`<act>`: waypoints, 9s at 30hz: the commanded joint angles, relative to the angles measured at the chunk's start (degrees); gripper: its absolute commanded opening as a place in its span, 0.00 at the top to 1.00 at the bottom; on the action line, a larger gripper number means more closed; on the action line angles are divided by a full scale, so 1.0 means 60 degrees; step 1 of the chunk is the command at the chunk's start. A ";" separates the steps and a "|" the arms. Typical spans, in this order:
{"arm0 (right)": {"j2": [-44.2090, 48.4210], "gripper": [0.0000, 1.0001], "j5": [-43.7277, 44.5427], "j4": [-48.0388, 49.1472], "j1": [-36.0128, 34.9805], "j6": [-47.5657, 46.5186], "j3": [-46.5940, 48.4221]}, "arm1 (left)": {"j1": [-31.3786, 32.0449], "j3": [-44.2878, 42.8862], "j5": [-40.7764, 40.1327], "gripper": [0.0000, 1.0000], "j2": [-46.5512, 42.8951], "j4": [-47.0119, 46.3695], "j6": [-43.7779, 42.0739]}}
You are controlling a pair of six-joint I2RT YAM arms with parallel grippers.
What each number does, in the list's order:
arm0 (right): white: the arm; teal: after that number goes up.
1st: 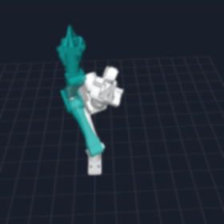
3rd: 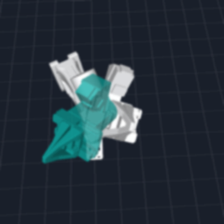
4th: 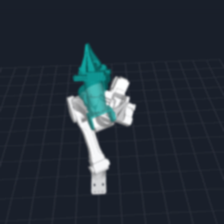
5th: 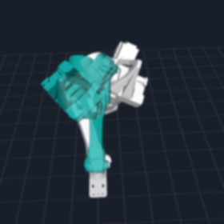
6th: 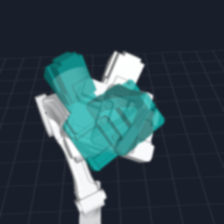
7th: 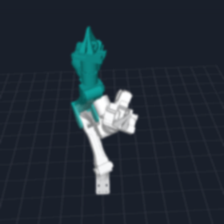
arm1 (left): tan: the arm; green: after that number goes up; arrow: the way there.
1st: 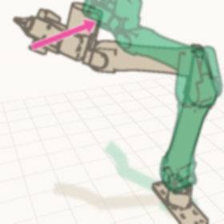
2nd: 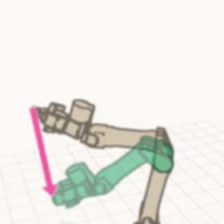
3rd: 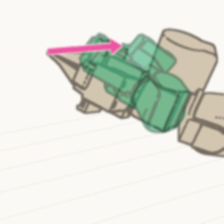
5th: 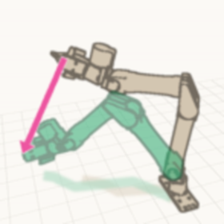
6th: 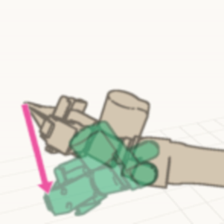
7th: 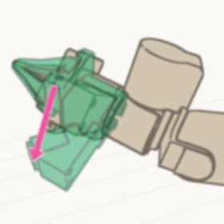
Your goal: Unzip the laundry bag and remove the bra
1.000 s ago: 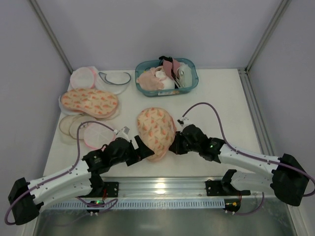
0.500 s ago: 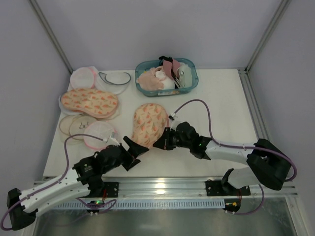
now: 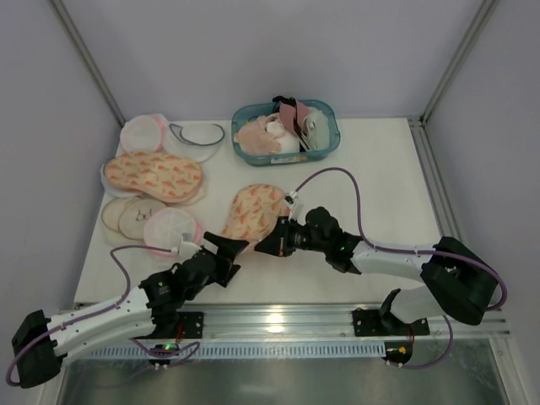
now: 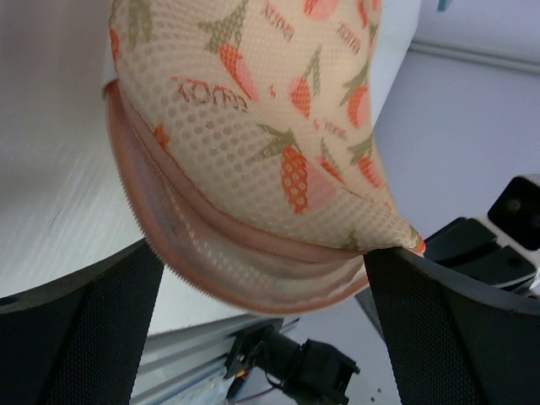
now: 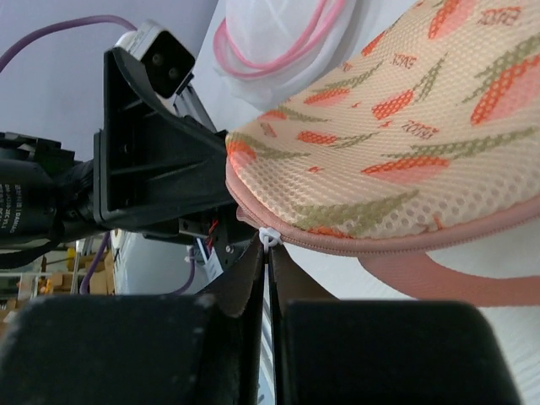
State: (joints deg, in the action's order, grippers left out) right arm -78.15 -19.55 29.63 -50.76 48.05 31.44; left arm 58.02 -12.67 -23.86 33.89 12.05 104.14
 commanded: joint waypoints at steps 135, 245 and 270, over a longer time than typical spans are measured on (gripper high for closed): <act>0.1922 0.96 -0.2454 -0.2374 0.0697 -0.1329 -0.0509 | -0.0031 -0.2137 0.1398 0.03 0.5806 -0.5040 -0.1535; -0.0682 0.32 0.6465 -0.9756 -0.2452 -0.3878 0.4059 | -0.2800 -0.1962 0.2746 0.13 0.2174 0.0247 -0.5418; -0.0863 0.76 0.6804 -1.0153 -0.3083 -0.3512 0.4443 | -0.2800 -0.1698 0.2745 0.11 0.1573 0.0408 -0.5301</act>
State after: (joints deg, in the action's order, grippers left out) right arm -87.79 21.67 -33.17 -68.95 26.76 57.91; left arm 41.23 -23.05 -7.01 42.65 15.14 72.01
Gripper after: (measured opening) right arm 0.249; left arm 0.892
